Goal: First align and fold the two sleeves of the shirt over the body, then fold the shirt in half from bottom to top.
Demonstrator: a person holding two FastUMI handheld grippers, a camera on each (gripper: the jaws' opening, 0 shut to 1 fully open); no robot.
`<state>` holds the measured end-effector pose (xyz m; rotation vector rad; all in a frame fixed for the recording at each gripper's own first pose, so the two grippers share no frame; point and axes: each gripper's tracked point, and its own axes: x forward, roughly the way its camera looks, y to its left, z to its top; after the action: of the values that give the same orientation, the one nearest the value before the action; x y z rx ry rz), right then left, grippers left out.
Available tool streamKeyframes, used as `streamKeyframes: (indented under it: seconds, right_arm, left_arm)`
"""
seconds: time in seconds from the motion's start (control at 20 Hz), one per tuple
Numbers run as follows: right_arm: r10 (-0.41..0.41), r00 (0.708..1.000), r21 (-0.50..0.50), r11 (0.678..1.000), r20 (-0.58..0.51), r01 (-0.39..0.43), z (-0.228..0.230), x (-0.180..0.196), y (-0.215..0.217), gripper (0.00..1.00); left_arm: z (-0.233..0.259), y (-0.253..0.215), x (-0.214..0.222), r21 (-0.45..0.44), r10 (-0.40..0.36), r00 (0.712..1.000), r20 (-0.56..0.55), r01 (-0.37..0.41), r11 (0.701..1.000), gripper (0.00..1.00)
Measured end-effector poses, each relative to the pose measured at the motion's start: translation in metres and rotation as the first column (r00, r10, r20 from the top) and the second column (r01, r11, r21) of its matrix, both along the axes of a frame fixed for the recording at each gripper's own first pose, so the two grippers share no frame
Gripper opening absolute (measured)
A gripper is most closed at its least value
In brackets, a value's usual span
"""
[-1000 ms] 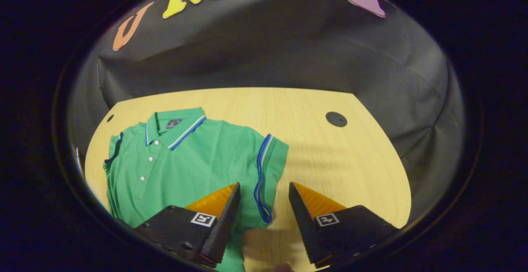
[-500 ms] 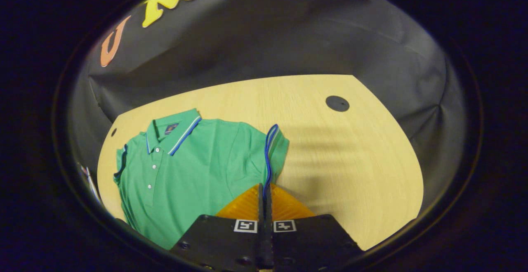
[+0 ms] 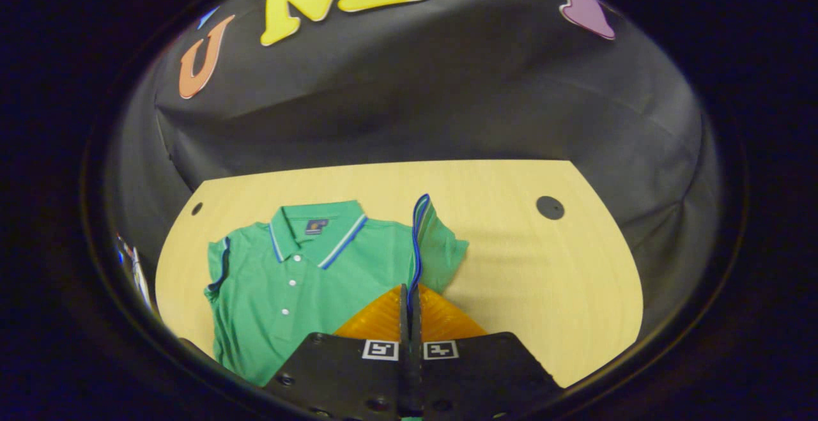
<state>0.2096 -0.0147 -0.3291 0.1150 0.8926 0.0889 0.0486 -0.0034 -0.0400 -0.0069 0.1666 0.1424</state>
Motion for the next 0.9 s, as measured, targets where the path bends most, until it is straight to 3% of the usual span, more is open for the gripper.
streamKeyframes:
  seconds: [0.35,0.45,0.55,0.6,0.65,0.7,0.9]
  right_arm:
    - [0.08,0.997,0.05,0.996,-0.025,-0.078,-0.007,0.001,0.093,0.0]
    - [0.104,0.995,0.119,0.988,-0.001,-0.103,0.004,-0.004,0.116,0.22]
    - [0.119,0.992,0.11,0.986,0.044,-0.123,0.021,-0.01,0.118,0.41]
    - [0.133,0.988,0.088,0.986,0.075,-0.139,0.029,-0.014,0.115,0.67]
    - [0.146,0.983,0.058,0.987,0.109,-0.153,0.04,-0.019,0.109,0.72]
    - [0.163,0.976,0.035,0.985,0.143,-0.17,0.054,-0.026,0.104,0.92]
    - [0.175,0.944,-0.027,0.984,0.279,-0.175,0.117,-0.059,0.073,0.96]
  left_arm:
    - [-0.011,0.036,-0.021,-0.008,0.075,0.996,-0.045,-0.075,0.997,1.0]
    - [-0.015,0.042,-0.023,-0.006,0.083,0.995,-0.058,-0.084,0.996,1.0]
    - [-0.02,0.044,-0.021,0.003,0.076,0.995,-0.067,-0.076,0.997,1.0]
    - [-0.025,0.043,-0.019,0.006,0.067,0.995,-0.071,-0.066,0.998,1.0]
    - [-0.028,0.041,-0.015,0.007,0.055,0.996,-0.071,-0.054,0.998,1.0]
    - [-0.032,0.039,-0.011,0.005,0.039,0.996,-0.076,-0.039,0.999,1.0]
    - [-0.075,0.025,0.01,-0.028,-0.051,0.988,-0.147,0.047,0.999,1.0]
